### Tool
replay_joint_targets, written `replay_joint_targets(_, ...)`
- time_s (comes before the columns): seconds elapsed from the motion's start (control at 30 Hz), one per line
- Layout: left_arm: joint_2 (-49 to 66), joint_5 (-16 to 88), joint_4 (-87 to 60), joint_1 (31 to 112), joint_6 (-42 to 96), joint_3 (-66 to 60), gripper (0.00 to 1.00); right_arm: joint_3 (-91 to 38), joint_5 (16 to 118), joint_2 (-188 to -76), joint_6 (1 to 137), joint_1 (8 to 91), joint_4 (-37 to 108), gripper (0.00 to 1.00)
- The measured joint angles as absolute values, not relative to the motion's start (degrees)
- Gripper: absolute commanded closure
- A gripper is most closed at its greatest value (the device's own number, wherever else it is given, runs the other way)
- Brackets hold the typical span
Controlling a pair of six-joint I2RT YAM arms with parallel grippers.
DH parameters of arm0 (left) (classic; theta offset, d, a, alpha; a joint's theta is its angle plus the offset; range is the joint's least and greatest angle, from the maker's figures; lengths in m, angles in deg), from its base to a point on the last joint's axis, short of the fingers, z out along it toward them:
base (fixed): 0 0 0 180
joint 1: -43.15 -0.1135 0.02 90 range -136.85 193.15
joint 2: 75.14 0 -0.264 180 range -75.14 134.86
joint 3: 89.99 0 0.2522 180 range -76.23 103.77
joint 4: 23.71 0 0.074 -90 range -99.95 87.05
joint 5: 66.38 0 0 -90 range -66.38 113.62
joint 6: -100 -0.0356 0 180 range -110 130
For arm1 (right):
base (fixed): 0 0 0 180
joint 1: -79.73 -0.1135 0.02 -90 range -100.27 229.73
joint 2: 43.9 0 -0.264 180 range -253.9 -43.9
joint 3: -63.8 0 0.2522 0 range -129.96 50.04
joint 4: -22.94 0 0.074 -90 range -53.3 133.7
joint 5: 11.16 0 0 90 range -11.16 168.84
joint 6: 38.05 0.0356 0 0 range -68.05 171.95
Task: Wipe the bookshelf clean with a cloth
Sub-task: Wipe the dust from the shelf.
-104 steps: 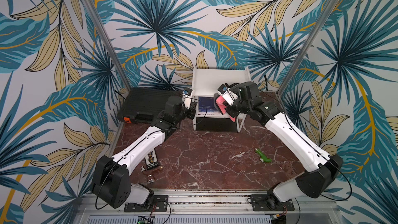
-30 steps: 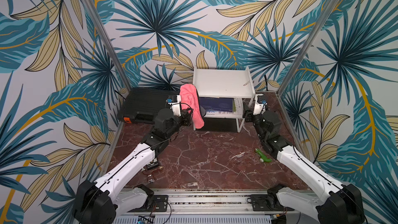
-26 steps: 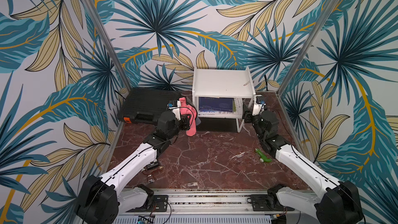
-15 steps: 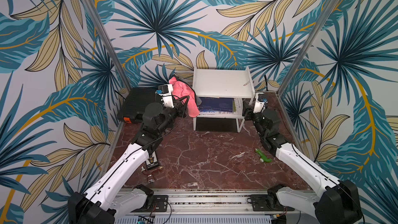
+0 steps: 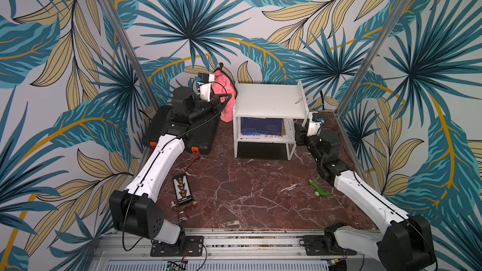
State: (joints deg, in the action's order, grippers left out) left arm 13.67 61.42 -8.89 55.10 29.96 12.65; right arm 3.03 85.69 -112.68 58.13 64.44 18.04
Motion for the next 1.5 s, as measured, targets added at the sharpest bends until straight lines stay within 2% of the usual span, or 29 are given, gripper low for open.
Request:
replay_joint_targets(0.1,22.3,64.6,-6.2,55.0,28.5,22.8,1.00,2.2,84.4,-113.4,57.8,64.6,19.2,0.61)
replay_joint_targets(0.2,25.6,65.9,-4.6,54.7,28.2,23.6,1.00,2.1,83.3,-113.5,57.7,64.7,19.9,0.67)
replay_joint_targets(0.27,23.2,65.6,-6.4,54.7,27.7,20.3,1.00,2.1,82.8,-113.5,57.7,64.7,20.2,0.69)
replay_joint_targets(0.5,1.3,63.9,-4.5,54.4,27.8,0.6,1.00,2.2,82.2,-113.1,57.8,64.8,20.4,0.71)
replay_joint_targets(0.67,2.4,63.0,-7.1,54.5,30.2,-0.3,1.00,2.6,82.2,-112.8,57.8,64.8,20.3,0.71)
replay_joint_targets(0.77,11.9,61.4,-4.9,54.4,29.5,6.3,1.00,2.6,82.0,-112.8,57.8,64.9,20.2,0.71)
replay_joint_targets(0.9,26.8,58.2,2.2,53.9,26.3,24.0,1.00,2.6,81.6,-112.8,57.8,65.0,20.2,0.71)
replay_joint_targets(1.0,33.6,57.2,5.8,53.5,24.7,35.2,1.00,2.6,81.3,-112.7,57.8,65.0,20.2,0.71)
replay_joint_targets(1.3,46.4,63.1,8.7,53.2,25.9,60.3,1.00,2.8,80.9,-112.5,58.0,65.1,20.2,0.72)
replay_joint_targets(1.5,42.1,59.2,15.3,54.0,22.3,60.4,1.00,2.8,80.9,-112.5,58.0,65.1,20.2,0.72)
